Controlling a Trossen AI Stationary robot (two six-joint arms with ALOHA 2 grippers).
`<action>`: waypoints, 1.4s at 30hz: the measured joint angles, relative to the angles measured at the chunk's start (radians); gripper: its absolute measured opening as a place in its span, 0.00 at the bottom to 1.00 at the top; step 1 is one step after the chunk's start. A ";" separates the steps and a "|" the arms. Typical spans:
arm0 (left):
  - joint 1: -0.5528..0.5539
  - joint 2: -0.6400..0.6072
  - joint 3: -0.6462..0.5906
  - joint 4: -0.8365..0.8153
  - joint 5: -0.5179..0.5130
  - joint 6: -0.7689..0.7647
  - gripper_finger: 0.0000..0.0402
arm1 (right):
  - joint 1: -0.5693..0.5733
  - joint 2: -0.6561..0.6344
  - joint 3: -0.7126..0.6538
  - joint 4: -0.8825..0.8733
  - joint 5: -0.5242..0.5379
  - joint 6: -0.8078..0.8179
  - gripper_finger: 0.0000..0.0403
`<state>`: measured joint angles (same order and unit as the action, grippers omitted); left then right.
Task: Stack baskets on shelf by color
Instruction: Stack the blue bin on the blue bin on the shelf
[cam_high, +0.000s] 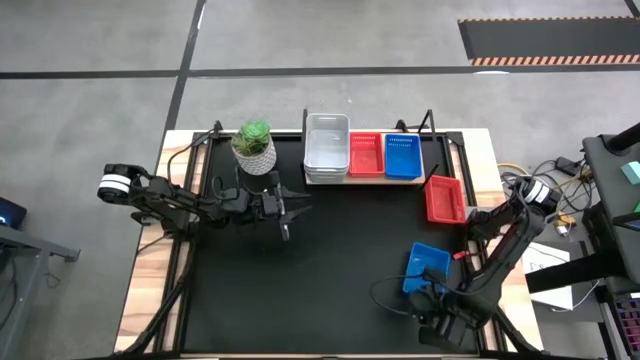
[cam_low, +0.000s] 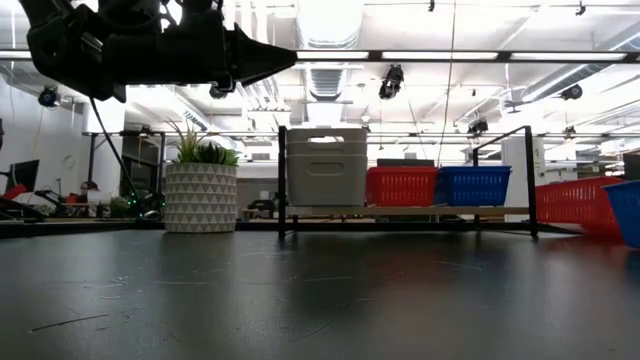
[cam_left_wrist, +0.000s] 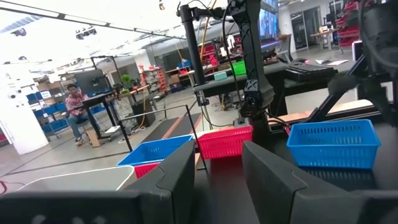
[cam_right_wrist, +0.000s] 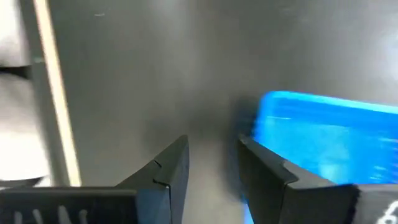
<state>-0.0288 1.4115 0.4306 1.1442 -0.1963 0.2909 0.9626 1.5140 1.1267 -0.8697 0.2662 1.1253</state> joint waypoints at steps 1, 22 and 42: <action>0.000 0.000 0.002 0.000 0.000 0.000 0.29 | 0.000 -0.001 0.010 -0.035 0.014 0.000 0.30; 0.000 0.000 0.009 -0.001 0.000 0.003 0.29 | 0.000 0.027 -0.116 -0.005 0.023 0.023 0.25; 0.003 -0.060 0.014 0.005 0.000 0.148 0.29 | -0.250 0.016 0.129 -0.005 0.104 -0.604 0.02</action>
<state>-0.0261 1.3513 0.4447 1.1492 -0.1966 0.4390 0.7128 1.5296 1.2560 -0.8742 0.3697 0.5210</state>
